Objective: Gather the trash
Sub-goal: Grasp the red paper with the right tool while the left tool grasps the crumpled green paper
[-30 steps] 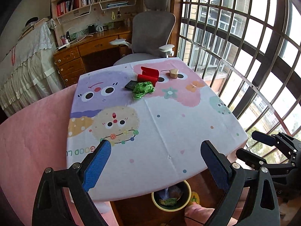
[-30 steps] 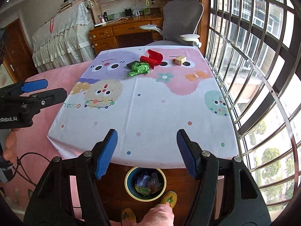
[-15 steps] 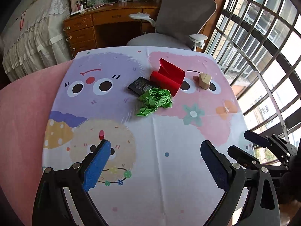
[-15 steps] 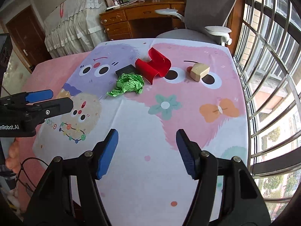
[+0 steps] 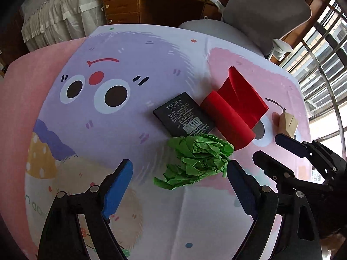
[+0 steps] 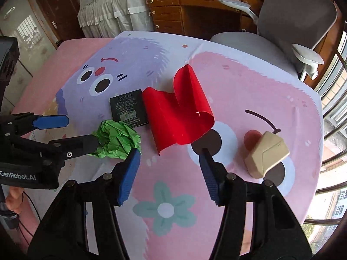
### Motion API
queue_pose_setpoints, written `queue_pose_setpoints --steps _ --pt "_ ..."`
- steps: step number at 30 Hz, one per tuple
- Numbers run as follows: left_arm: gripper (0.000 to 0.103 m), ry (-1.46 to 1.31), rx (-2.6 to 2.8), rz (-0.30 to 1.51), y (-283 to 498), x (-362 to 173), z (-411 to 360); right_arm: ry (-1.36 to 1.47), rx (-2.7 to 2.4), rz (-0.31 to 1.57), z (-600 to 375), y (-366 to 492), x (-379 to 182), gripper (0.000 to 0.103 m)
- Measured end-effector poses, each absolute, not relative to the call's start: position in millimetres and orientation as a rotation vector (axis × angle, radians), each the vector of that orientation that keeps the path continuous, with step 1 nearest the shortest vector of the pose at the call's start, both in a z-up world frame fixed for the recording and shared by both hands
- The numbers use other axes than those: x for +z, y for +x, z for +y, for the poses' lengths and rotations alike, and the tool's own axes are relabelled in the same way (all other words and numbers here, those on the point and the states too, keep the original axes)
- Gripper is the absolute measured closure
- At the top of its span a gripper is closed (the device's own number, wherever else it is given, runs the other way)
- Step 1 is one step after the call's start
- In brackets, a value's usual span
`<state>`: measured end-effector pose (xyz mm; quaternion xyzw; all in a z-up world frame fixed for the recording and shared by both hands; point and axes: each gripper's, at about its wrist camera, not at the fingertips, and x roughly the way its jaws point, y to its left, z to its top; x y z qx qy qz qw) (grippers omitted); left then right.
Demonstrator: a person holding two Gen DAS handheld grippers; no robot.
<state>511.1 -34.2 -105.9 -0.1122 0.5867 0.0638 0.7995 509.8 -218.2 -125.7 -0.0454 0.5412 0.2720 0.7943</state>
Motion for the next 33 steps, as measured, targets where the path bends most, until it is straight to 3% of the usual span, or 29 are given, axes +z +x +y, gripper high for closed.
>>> queue_pose_setpoints --steps 6,8,11,18,27,28,31,33 --pt "0.013 -0.294 0.179 1.274 506 -116 -18 -0.174 0.632 1.171 -186 535 -158 0.058" --pt "0.013 -0.319 0.175 1.275 505 -119 -15 -0.202 0.635 1.185 -179 532 -167 0.073" --pt "0.013 -0.330 0.158 1.271 505 -118 -16 -0.194 0.663 1.163 -180 532 -168 0.084" --pt "0.013 -0.213 0.057 1.281 517 -118 -44 -0.050 0.689 1.221 -211 518 -166 0.087" --pt "0.013 0.320 -0.106 1.233 539 -129 -107 0.141 0.638 1.276 -260 500 -165 0.088" --pt "0.017 0.355 -0.126 1.239 539 -133 -112 0.147 0.632 1.275 -262 499 -166 0.088" --pt "0.044 0.417 -0.174 1.286 541 -144 -120 0.163 0.621 1.275 -267 490 -164 0.088" --pt "0.047 0.446 -0.169 1.268 538 -145 -123 0.167 0.616 1.273 -267 485 -163 0.088"
